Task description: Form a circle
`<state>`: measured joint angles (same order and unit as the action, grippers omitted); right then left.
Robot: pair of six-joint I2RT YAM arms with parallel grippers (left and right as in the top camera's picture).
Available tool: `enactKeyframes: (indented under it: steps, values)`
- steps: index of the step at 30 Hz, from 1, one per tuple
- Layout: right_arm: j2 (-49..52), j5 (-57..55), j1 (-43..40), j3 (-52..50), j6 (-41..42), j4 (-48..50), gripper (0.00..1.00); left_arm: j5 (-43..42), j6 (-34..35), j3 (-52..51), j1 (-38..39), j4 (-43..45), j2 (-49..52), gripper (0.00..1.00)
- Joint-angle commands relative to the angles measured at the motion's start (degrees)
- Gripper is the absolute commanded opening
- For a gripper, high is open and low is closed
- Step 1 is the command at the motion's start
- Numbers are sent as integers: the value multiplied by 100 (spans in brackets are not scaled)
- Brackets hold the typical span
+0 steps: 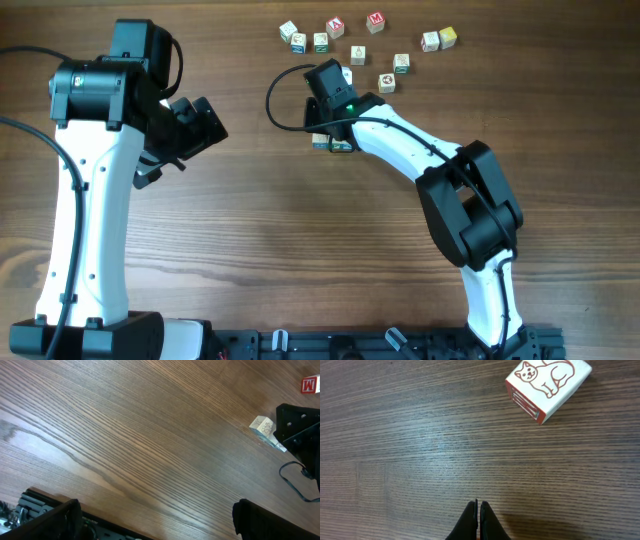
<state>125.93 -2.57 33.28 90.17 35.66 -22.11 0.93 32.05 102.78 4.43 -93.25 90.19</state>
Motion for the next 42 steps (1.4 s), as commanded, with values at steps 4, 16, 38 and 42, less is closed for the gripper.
enactKeyframes:
  steps: [4, 16, 38, 42]
  values:
    - [33, 111, -24, 149, -96, -116, 5, -28, 37, -15, -4, -2, -42, 100]
    - [-33, 129, -24, 151, -101, -203, 5, -28, 37, -15, -4, -2, -42, 100]
    - [-81, 127, -24, 151, -101, -262, 4, -28, 37, -15, -4, -2, -42, 100]
    - [-96, 125, -24, 151, -101, -273, 5, -26, 37, -15, -4, -2, -42, 100]
